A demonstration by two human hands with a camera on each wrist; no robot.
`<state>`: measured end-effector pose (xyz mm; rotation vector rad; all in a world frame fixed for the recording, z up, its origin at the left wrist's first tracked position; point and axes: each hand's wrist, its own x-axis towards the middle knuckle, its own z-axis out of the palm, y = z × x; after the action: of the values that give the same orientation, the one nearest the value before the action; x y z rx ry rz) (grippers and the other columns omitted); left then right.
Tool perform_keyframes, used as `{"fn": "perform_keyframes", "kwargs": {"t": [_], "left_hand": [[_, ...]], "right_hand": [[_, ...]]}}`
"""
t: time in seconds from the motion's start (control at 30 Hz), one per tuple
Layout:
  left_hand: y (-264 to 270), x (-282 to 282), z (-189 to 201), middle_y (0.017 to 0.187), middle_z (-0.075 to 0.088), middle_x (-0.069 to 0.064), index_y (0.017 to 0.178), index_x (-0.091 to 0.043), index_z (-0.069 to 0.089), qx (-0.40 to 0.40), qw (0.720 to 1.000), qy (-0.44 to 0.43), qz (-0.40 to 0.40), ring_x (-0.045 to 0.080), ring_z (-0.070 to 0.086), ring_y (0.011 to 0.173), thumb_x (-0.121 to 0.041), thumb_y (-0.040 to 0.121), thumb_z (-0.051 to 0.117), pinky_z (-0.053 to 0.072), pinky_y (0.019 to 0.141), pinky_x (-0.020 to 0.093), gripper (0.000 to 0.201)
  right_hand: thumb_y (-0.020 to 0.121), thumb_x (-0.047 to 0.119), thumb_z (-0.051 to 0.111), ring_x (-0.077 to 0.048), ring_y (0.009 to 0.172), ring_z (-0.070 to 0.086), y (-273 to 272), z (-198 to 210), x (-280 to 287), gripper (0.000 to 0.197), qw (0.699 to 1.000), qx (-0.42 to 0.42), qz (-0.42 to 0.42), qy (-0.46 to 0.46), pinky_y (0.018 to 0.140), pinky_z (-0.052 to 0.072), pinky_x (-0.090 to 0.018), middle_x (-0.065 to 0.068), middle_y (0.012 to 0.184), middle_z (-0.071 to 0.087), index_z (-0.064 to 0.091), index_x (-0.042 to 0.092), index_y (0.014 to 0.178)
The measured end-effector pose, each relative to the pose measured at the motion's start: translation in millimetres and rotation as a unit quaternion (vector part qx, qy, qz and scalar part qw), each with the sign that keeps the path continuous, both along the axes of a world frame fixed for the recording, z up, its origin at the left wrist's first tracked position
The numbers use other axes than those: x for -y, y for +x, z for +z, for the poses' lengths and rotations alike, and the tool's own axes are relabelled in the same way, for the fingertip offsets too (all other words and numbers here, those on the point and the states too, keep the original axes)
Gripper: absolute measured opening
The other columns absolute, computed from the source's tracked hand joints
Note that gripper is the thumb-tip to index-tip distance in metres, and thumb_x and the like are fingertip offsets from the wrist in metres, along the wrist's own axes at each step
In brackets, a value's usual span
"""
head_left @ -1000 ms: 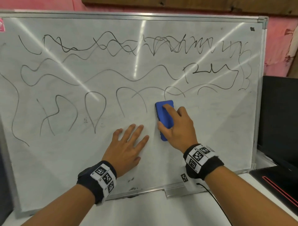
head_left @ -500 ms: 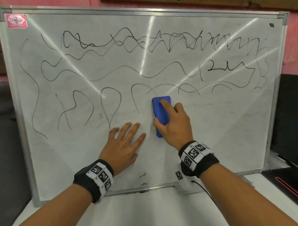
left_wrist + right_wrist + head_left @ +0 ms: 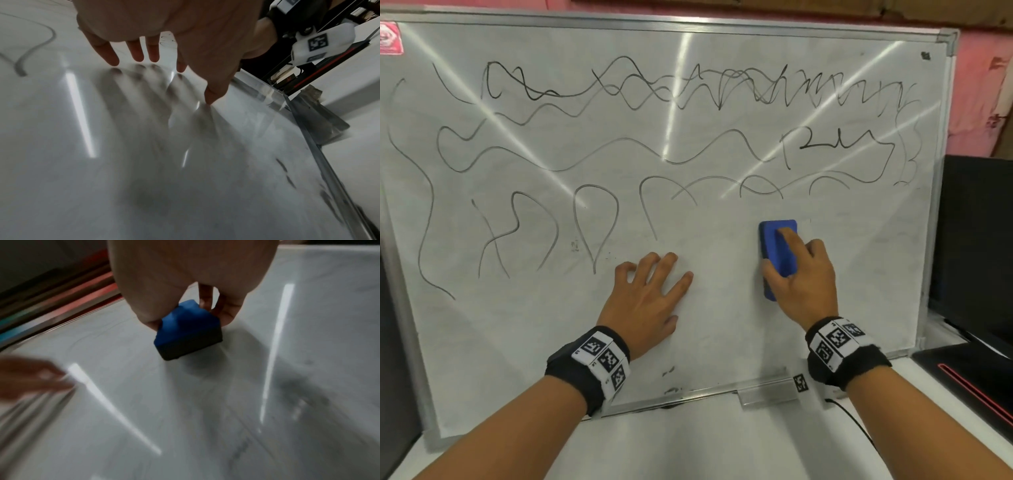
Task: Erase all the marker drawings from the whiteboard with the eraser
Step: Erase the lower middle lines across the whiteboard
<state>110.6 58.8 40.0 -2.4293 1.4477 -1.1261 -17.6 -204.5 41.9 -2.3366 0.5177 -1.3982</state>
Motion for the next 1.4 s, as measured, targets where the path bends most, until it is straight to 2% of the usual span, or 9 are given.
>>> {"fn": "perform_keyframes", "kwargs": {"t": [0.13, 0.37, 0.53, 0.67, 0.8, 0.93, 1.07, 1.2, 1.4], "left_hand": [[-6, 16, 2, 0.145, 0.043, 0.017, 0.139, -0.022, 0.054, 0.000, 1.000, 0.003, 0.008, 0.039, 0.041, 0.126, -0.047, 0.069, 0.078, 0.038, 0.090, 0.056, 0.078], [-9, 19, 2, 0.144, 0.045, 0.017, 0.136, -0.022, 0.055, -0.007, 1.000, -0.002, 0.024, 0.039, 0.042, 0.124, -0.044, 0.068, 0.080, 0.037, 0.090, 0.056, 0.076], [-6, -5, 2, 0.142, 0.045, 0.018, 0.135, -0.021, 0.056, -0.013, 0.999, -0.018, 0.036, 0.039, 0.043, 0.124, -0.045, 0.069, 0.080, 0.041, 0.089, 0.057, 0.074], [3, -25, 4, 0.138, 0.049, 0.019, 0.133, -0.020, 0.059, -0.003, 0.999, -0.006, 0.049, 0.040, 0.046, 0.120, -0.042, 0.069, 0.081, 0.042, 0.087, 0.056, 0.071], [6, -46, 12, 0.134, 0.049, 0.017, 0.133, -0.020, 0.058, -0.016, 0.997, -0.041, 0.065, 0.039, 0.047, 0.118, -0.043, 0.075, 0.076, 0.042, 0.086, 0.054, 0.065], [15, -72, 27, 0.134, 0.049, 0.016, 0.135, -0.020, 0.056, -0.046, 0.989, -0.106, 0.092, 0.038, 0.045, 0.119, -0.043, 0.081, 0.070, 0.042, 0.087, 0.054, 0.060], [23, -98, 28, 0.134, 0.049, 0.014, 0.135, -0.021, 0.056, -0.039, 0.989, -0.106, 0.099, 0.036, 0.044, 0.120, -0.044, 0.086, 0.059, 0.041, 0.086, 0.052, 0.054], [30, -116, 25, 0.132, 0.047, 0.012, 0.134, -0.023, 0.055, -0.078, 0.976, -0.171, 0.111, 0.035, 0.042, 0.120, -0.045, 0.086, 0.050, 0.042, 0.087, 0.054, 0.052], [31, -134, 16, 0.133, 0.048, 0.013, 0.135, -0.022, 0.054, -0.071, 0.979, -0.142, 0.128, 0.036, 0.043, 0.120, -0.046, 0.086, 0.047, 0.041, 0.087, 0.054, 0.055]], "right_hand": [[0.089, 0.040, 0.068, -0.025, 0.086, 0.051, -10, 6, 26, 0.062, 0.985, 0.061, -0.064, 0.149, 0.077, 0.037, -0.028, -0.011, 0.103, 0.050, 0.043, 0.029, 0.145], [0.086, 0.050, 0.069, -0.014, 0.081, 0.048, 5, 3, -11, 0.063, 0.999, -0.013, 0.035, 0.026, 0.069, 0.034, -0.021, -0.002, 0.096, 0.051, 0.045, 0.033, 0.142], [0.088, 0.043, 0.070, -0.020, 0.092, 0.051, 5, 18, -1, 0.064, 0.978, 0.094, -0.015, 0.183, 0.083, 0.045, -0.029, -0.007, 0.106, 0.050, 0.044, 0.031, 0.144], [0.087, 0.047, 0.069, -0.016, 0.078, 0.048, 22, 6, -47, 0.064, 0.994, -0.027, 0.101, -0.044, 0.070, 0.046, -0.026, -0.002, 0.097, 0.045, 0.047, 0.027, 0.144], [0.087, 0.047, 0.069, -0.009, 0.074, 0.046, 40, 11, -62, 0.063, 0.996, 0.019, 0.076, 0.043, 0.066, 0.039, -0.016, -0.001, 0.098, 0.044, 0.045, 0.031, 0.143], [0.087, 0.049, 0.064, -0.020, 0.078, 0.046, 51, 16, -94, 0.058, 0.978, -0.080, 0.121, -0.149, 0.060, 0.043, -0.029, 0.003, 0.094, 0.038, 0.045, 0.033, 0.139], [0.087, 0.051, 0.063, -0.020, 0.078, 0.048, 61, 33, -95, 0.061, 0.996, -0.031, 0.080, -0.037, 0.061, 0.045, -0.030, 0.001, 0.096, 0.041, 0.044, 0.030, 0.141], [0.088, 0.052, 0.061, -0.020, 0.077, 0.046, 61, 27, -125, 0.057, 0.968, -0.116, 0.131, -0.179, 0.058, 0.045, -0.030, 0.004, 0.093, 0.037, 0.043, 0.032, 0.138], [0.086, 0.049, 0.063, -0.019, 0.077, 0.043, 73, 24, -142, 0.057, 0.973, -0.091, 0.139, -0.157, 0.055, 0.043, -0.029, 0.003, 0.093, 0.037, 0.046, 0.031, 0.137]]}}
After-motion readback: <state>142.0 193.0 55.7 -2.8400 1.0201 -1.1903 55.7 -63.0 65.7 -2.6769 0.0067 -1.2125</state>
